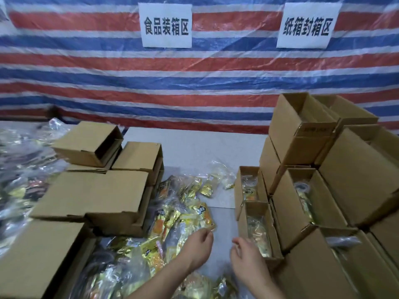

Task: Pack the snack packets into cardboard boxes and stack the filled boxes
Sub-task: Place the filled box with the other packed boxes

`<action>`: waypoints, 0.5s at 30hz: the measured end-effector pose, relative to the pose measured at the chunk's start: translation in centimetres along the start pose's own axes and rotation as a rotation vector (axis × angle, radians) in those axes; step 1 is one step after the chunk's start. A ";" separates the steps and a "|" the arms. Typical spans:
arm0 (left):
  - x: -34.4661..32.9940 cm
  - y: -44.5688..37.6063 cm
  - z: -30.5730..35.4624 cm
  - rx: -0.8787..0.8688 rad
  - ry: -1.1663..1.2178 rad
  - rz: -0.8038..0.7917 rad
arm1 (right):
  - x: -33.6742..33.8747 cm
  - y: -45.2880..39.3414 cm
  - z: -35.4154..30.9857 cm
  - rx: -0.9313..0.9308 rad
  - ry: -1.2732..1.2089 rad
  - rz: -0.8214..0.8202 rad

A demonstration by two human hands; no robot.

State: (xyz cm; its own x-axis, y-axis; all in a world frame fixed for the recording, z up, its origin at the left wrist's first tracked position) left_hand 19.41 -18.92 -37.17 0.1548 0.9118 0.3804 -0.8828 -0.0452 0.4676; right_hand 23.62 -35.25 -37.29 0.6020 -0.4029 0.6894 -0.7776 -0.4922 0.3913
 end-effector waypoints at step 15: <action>9.4 11.0 -6.1 0.000 -0.021 0.317 | -5.9 0.8 -11.1 0.132 -0.054 -0.191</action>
State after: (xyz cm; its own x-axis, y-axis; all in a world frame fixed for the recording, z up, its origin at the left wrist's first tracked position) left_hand 8.48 -8.37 -33.31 -0.1183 0.8437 0.5237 -0.8886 -0.3253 0.3233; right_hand 17.47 -24.73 -34.26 0.7472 -0.3318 0.5758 -0.6206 -0.6585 0.4258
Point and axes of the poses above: each hand's wrist, its own y-axis away from the middle knuckle, its own x-axis out of the back of the hand, z = x × y, the point moved 3 cm from there along -y, towards the middle knuckle, and after that the axes turned 15 degrees about -z, right-handed, at the moved point
